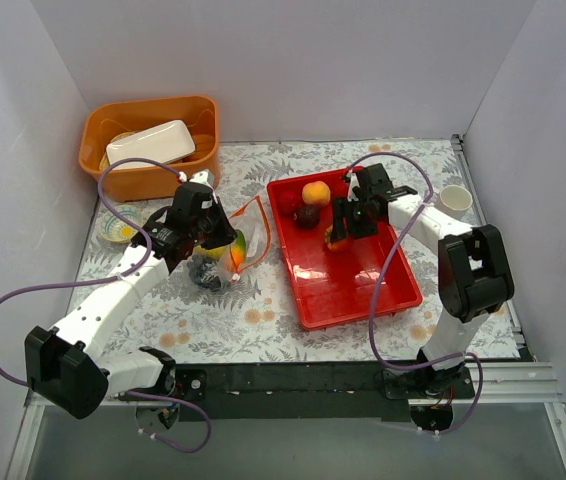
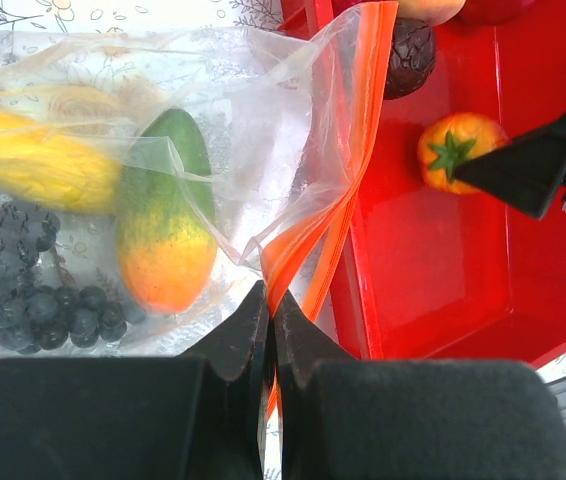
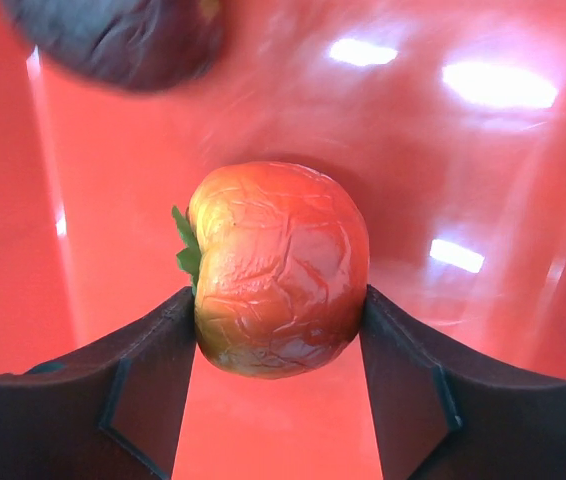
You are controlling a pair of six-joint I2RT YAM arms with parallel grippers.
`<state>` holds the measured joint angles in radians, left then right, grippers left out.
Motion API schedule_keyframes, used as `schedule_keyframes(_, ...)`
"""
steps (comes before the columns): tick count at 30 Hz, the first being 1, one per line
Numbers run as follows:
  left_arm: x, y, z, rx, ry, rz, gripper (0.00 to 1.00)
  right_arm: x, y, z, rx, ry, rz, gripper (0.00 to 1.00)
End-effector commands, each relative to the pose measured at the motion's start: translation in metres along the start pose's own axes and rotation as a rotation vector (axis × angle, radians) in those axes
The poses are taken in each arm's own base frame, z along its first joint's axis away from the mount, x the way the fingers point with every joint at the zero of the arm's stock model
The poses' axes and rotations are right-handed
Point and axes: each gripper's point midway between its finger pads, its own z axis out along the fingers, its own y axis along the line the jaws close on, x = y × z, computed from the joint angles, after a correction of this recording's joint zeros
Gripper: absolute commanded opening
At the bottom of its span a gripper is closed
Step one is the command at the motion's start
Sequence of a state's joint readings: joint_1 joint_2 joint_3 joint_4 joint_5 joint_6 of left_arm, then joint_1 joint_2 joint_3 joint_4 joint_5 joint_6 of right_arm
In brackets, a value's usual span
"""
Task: Place the food in the zip-top bag and seal the zipper
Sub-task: Pick up the fake fruit from the bin.
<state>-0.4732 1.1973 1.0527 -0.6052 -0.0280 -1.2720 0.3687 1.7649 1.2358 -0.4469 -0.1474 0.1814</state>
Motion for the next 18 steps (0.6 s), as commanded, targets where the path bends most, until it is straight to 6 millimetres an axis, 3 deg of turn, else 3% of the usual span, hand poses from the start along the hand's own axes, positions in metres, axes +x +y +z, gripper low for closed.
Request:
schedule_keyframes(1,0.001,-0.003,-0.001,0.018,0.003,0.007,0.0,0.011,0.024,-0.015,-0.145,0.027,-0.065,0.71)
schedule_keyframes(7,0.001,-0.004,-0.001,0.024,0.003,0.005,0.0,0.014,0.021,-0.018,-0.127,0.015,-0.065,0.8)
schedule_keyframes(18,0.003,-0.002,-0.001,0.018,0.008,0.005,0.0,-0.011,0.023,-0.026,-0.108,-0.047,-0.057,0.82)
